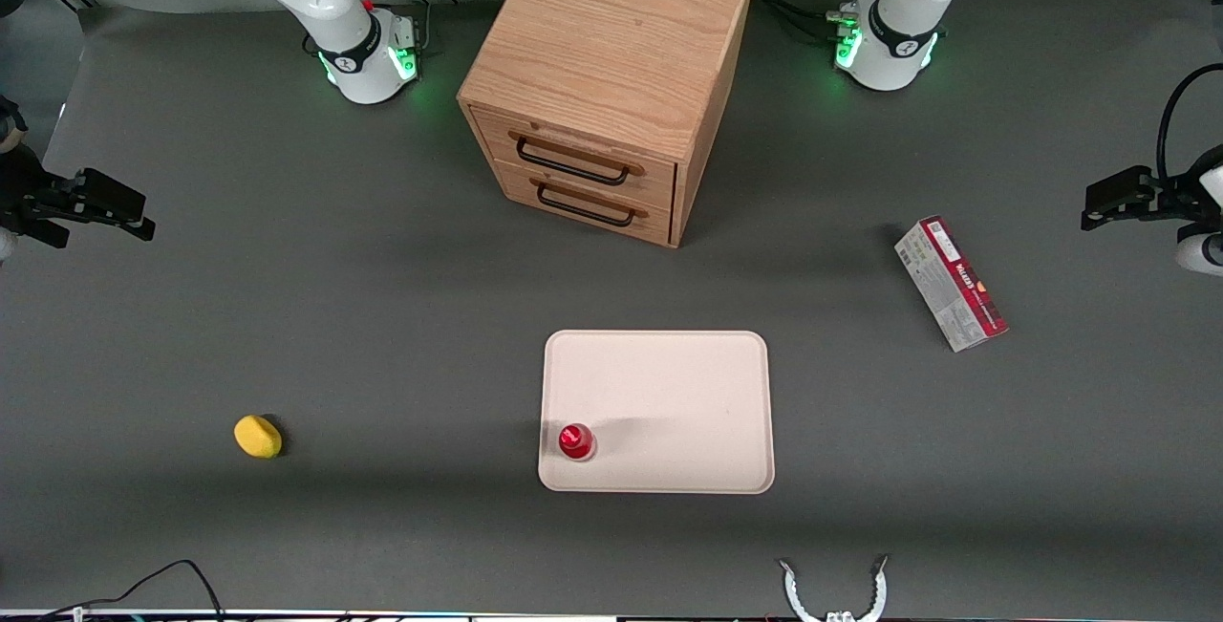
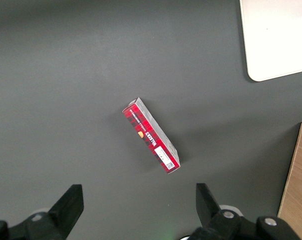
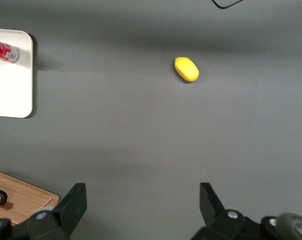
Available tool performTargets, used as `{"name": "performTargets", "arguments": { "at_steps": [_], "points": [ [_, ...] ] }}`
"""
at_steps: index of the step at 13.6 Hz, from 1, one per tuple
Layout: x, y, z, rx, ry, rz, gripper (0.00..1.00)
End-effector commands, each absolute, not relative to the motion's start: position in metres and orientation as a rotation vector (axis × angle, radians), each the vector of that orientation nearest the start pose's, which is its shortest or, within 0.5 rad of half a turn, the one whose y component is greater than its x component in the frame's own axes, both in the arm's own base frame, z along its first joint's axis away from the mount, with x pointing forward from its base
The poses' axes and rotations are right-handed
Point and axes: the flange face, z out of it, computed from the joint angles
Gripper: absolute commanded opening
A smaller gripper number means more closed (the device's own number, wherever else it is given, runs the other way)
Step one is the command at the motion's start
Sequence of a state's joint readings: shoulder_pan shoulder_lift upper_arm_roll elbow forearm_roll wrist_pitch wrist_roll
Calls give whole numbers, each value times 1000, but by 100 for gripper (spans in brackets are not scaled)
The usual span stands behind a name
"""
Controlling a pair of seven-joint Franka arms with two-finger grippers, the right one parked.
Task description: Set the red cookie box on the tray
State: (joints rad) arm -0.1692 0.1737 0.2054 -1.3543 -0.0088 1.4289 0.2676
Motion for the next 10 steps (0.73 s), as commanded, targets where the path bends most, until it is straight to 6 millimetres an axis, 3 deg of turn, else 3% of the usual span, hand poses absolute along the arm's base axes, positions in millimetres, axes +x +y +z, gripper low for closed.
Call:
{"name": "performTargets", "arguments": {
  "at_steps": [1, 10],
  "points": [
    [586, 8, 623, -3097, 369, 154, 100],
    [586, 12, 611, -3094, 355, 174, 100]
  ]
}}
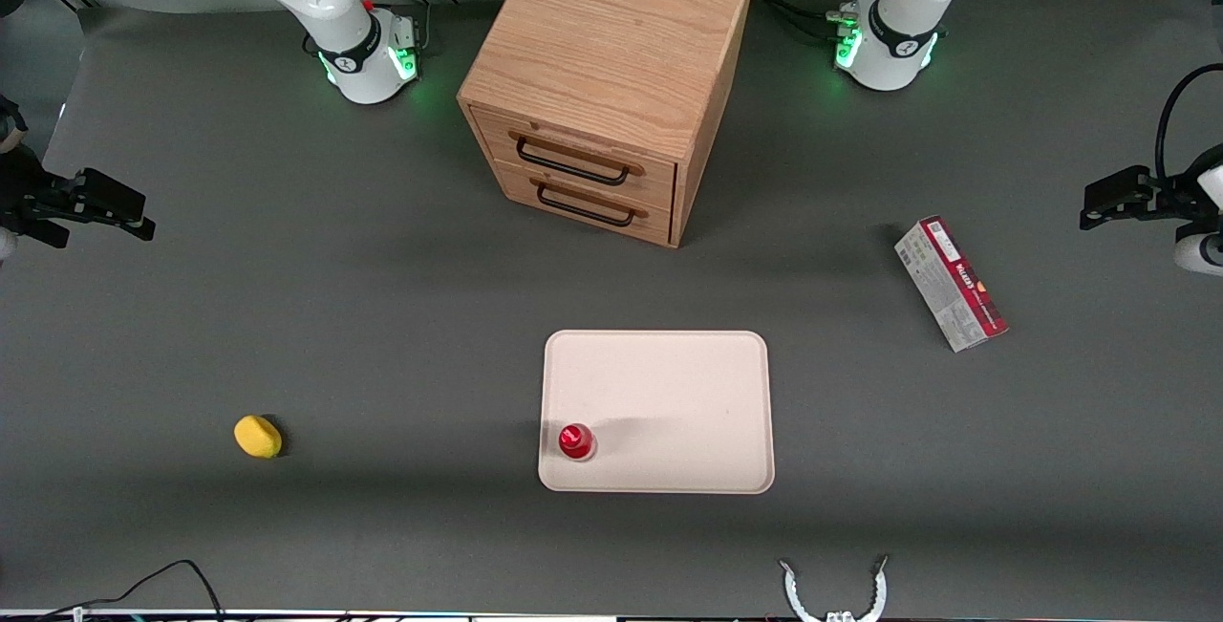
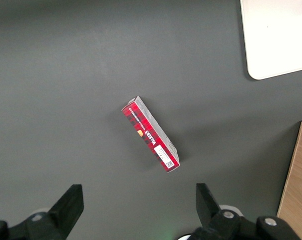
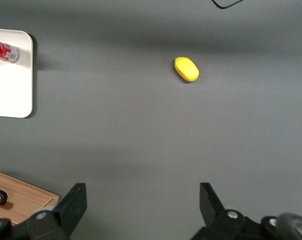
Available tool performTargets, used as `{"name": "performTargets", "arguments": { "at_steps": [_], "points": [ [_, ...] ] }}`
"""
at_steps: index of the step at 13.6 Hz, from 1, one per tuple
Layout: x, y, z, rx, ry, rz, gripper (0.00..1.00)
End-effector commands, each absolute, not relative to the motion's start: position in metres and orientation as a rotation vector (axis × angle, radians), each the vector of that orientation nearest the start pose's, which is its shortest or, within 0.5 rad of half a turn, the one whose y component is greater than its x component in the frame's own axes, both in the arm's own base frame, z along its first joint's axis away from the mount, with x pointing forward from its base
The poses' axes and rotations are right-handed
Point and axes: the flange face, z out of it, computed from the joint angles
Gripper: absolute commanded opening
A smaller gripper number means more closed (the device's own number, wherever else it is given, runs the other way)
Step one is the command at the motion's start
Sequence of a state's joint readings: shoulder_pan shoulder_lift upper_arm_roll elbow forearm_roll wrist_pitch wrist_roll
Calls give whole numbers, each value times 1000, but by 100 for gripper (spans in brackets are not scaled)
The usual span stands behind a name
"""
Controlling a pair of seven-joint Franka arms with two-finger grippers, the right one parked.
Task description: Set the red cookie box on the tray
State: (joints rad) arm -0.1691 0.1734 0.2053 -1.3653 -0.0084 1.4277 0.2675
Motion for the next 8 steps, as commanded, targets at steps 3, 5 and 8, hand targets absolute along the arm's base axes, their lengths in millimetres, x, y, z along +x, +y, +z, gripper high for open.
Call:
{"name": "performTargets", "arguments": {
  "at_steps": [3, 5, 8],
  "points": [
    [581, 16, 612, -3091, 344, 185, 100],
    [578, 21, 606, -3080, 337, 169, 100],
    [563, 37, 584, -3091, 307, 177, 100]
  ]
}}
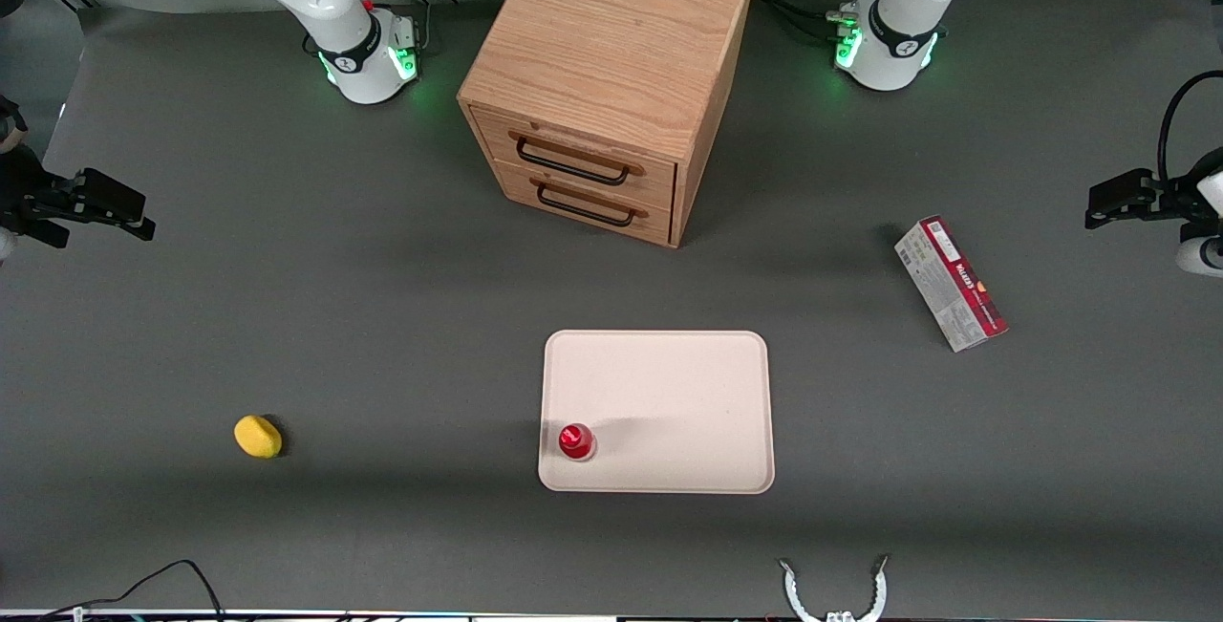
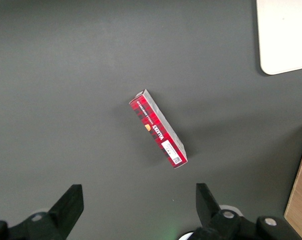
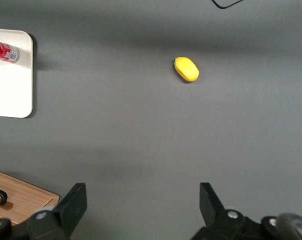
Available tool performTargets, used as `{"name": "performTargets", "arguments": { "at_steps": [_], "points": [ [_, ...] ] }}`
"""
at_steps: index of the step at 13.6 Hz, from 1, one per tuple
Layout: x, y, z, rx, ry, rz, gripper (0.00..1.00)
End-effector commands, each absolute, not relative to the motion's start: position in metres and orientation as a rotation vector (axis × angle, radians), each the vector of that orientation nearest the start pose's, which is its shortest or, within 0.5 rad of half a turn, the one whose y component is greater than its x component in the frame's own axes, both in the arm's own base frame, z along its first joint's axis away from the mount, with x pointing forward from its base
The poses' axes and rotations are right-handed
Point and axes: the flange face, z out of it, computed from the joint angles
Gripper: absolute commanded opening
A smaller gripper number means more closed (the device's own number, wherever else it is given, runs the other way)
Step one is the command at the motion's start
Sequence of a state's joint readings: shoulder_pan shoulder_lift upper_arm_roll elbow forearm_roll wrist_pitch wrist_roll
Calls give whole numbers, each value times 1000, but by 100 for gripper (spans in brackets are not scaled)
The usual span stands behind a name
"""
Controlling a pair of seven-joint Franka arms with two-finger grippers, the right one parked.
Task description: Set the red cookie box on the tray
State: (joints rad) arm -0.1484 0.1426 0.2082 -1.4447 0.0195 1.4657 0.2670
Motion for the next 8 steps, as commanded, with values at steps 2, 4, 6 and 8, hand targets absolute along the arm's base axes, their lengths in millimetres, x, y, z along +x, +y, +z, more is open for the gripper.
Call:
{"name": "performTargets", "arguments": {
  "at_steps": [2, 4, 6, 8],
  "points": [
    [543, 48, 564, -3107, 277, 127, 100],
    [527, 52, 543, -3124, 155, 104, 100],
    [518, 52, 520, -3131, 93, 90, 100],
    [509, 50, 496, -3133, -48, 68, 100]
  ]
}}
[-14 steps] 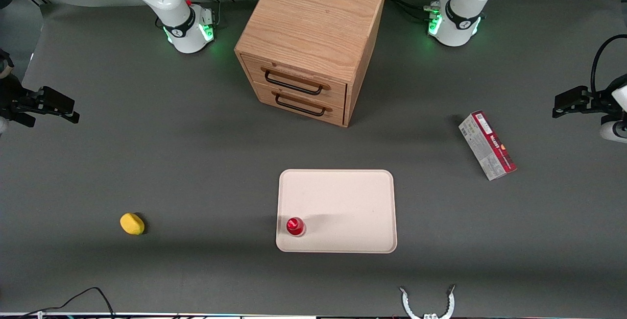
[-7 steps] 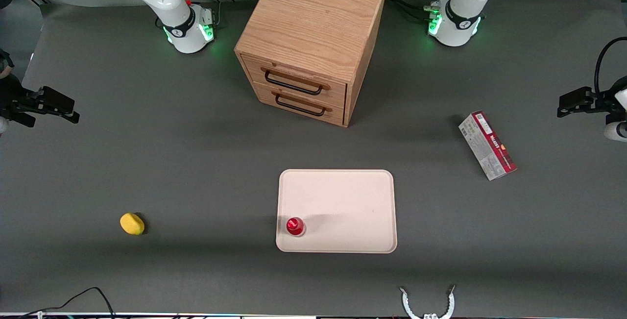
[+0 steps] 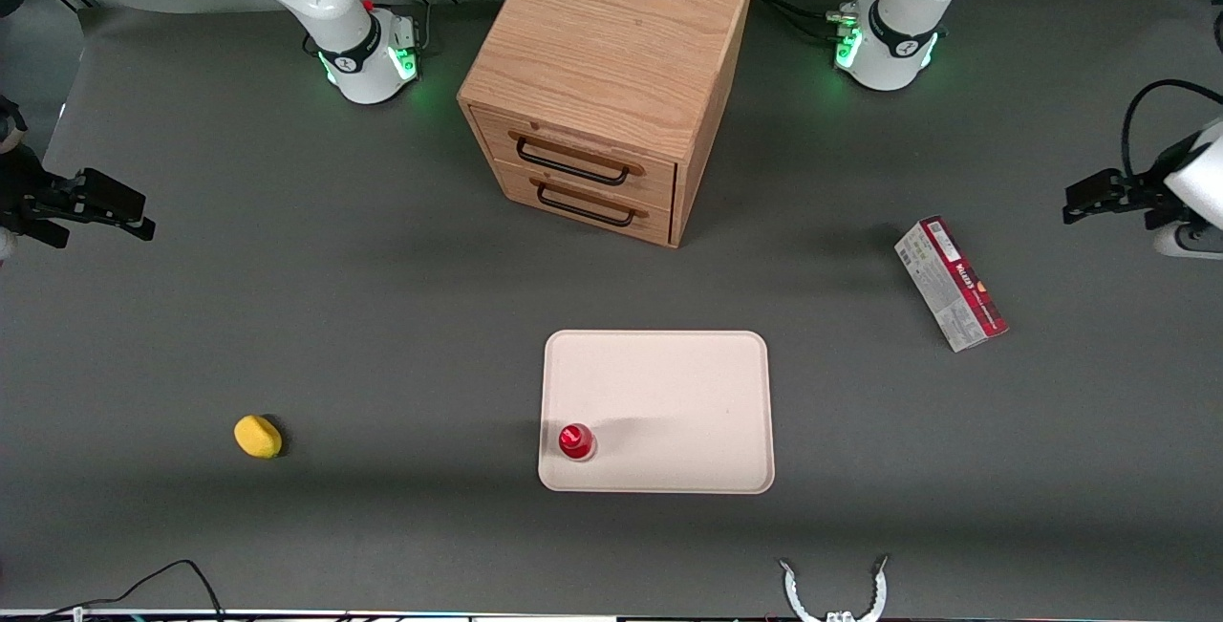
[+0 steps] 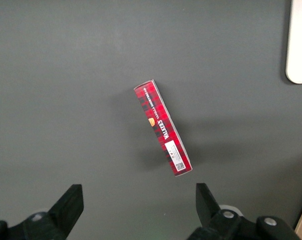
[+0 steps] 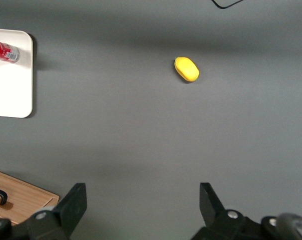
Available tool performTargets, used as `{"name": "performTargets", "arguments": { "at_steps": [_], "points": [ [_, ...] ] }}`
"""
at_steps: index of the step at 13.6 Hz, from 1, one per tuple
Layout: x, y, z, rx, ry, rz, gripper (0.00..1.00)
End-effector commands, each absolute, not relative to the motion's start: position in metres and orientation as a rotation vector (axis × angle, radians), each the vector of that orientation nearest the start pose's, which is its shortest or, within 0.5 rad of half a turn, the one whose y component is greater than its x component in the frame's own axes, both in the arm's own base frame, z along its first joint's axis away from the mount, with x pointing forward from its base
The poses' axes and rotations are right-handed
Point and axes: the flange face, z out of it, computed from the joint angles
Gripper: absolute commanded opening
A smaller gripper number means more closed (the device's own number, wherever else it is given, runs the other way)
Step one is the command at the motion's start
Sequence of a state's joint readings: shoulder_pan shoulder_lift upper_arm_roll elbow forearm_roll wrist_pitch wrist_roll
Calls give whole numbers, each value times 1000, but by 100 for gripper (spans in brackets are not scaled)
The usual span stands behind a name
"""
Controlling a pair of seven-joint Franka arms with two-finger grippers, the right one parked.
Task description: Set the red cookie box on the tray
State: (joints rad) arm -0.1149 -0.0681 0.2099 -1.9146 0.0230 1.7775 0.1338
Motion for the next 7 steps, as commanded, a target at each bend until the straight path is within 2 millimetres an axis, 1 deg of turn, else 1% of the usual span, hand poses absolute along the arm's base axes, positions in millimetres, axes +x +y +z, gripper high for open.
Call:
{"name": "performTargets", "arguments": {
  "at_steps": [1, 5, 7],
  "points": [
    [508, 49, 483, -3131, -101, 65, 100],
    [501, 41, 427, -3121, -277, -6, 100],
    [503, 38, 399, -3113, -324, -44, 100]
  ]
}}
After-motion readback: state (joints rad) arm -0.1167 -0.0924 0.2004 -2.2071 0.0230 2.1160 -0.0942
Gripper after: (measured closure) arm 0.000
